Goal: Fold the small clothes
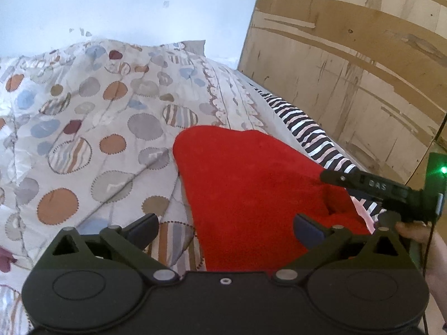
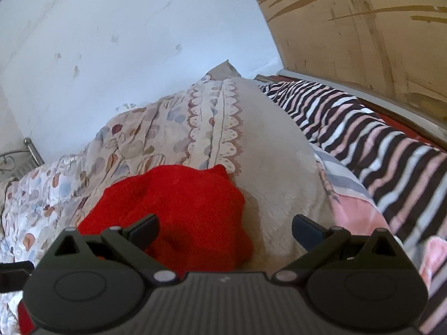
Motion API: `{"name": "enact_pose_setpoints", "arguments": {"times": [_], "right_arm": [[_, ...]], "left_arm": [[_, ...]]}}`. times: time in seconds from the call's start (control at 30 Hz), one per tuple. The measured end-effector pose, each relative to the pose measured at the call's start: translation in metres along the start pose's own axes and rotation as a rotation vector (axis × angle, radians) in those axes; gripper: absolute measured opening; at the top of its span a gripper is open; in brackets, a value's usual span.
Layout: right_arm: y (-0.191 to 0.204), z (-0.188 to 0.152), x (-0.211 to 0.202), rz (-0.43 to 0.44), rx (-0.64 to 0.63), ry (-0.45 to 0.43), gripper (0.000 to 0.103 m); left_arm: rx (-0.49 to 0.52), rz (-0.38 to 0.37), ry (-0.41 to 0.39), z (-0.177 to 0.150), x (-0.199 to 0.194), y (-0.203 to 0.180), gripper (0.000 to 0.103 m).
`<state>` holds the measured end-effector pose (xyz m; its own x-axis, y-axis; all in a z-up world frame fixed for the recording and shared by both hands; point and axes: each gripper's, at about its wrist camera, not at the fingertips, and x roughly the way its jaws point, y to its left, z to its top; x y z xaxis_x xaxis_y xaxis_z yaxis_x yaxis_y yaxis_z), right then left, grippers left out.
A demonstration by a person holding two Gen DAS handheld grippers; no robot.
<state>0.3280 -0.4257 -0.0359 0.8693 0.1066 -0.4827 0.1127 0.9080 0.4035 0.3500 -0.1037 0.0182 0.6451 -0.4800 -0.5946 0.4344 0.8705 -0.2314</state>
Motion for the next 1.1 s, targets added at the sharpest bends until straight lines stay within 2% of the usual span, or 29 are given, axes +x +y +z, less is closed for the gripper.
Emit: {"name": "enact_pose_setpoints", "arguments": {"times": [0.27, 0.47, 0.67, 0.83, 0.93, 1.1], "right_arm": [[0.004, 0.0, 0.023, 0.023, -0.023, 0.031, 0.103], [0.003, -0.006, 0.028, 0.032, -0.014, 0.04, 0.103], [0.006, -0.015, 0.007, 0.033, 0.002, 0.0, 0.103], [0.008, -0.023, -0.014, 0.051, -0.02, -0.021, 0.103], [0.005, -0.025, -0.016, 0.039, -0.012, -0.017, 0.103], [0.0, -0.037, -0.02, 0.026, 0.017, -0.014, 0.103]], "left_arm": [[-0.033, -0.054, 0.016, -0.021, 0.02, 0.006, 0.102], [-0.157, -0.123, 0.056, -0.035, 0.032, 0.026, 0.102], [-0.122, -0.073, 0.005, -0.028, 0.015, 0.017, 0.102], [-0.11, -0.175, -0.015, -0.03, -0.007, 0.013, 0.102], [-0.037, -0.155, 0.015, -0.045, -0.002, 0.001, 0.102], [-0.125, -0.176, 0.118, -0.074, 0.02, 0.004, 0.102]]}}
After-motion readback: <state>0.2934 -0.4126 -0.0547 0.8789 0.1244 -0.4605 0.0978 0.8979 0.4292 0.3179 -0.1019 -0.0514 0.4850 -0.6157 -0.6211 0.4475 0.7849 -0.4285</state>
